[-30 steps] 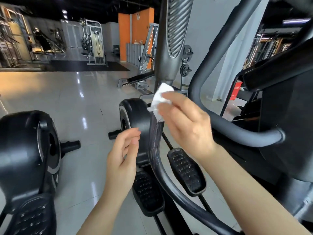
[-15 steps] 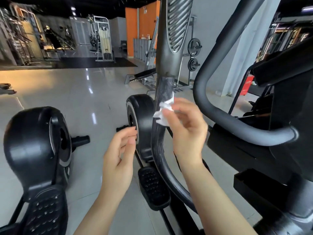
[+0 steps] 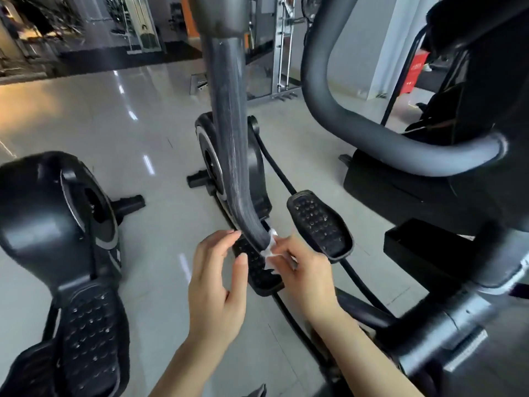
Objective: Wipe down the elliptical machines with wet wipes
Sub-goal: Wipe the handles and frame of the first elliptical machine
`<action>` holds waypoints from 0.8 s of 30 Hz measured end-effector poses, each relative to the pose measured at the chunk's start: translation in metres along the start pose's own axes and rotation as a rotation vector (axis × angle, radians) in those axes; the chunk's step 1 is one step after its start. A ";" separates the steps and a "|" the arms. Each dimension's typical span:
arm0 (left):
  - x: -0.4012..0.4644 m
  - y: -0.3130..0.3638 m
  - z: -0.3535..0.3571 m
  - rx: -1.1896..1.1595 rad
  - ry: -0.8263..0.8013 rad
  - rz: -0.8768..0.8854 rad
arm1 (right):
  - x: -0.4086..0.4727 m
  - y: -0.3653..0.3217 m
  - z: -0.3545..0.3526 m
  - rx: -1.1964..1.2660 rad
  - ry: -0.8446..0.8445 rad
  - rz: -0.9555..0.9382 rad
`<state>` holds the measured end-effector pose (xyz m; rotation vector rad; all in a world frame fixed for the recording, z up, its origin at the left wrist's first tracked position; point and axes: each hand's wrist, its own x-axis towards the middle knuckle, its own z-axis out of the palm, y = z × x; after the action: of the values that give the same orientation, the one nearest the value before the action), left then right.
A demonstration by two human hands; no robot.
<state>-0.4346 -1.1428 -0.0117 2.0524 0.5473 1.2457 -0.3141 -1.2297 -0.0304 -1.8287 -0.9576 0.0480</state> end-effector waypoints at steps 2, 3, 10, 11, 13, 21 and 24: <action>-0.009 -0.006 0.014 -0.058 -0.052 0.007 | -0.009 0.015 -0.017 -0.202 -0.045 -0.007; -0.014 -0.006 0.020 -0.116 -0.069 -0.026 | -0.018 0.024 -0.026 -0.296 -0.064 -0.017; -0.037 0.007 0.036 -0.481 -0.101 -0.328 | -0.057 0.037 -0.113 -0.423 -0.177 0.409; -0.038 0.006 0.037 -0.480 -0.138 -0.328 | -0.054 0.035 -0.109 -0.360 -0.156 0.403; -0.039 0.008 0.037 -0.487 -0.182 -0.345 | -0.045 0.027 -0.080 -0.331 -0.135 0.269; -0.043 0.005 0.044 -0.505 -0.222 -0.298 | -0.051 0.025 -0.068 -0.633 -0.121 0.123; -0.045 0.005 0.048 -0.466 -0.212 -0.278 | -0.059 0.028 -0.123 -0.790 -0.289 0.420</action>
<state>-0.4120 -1.1908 -0.0511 1.6255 0.3826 0.8795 -0.2843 -1.3649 -0.0167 -2.7975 -0.8240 0.2234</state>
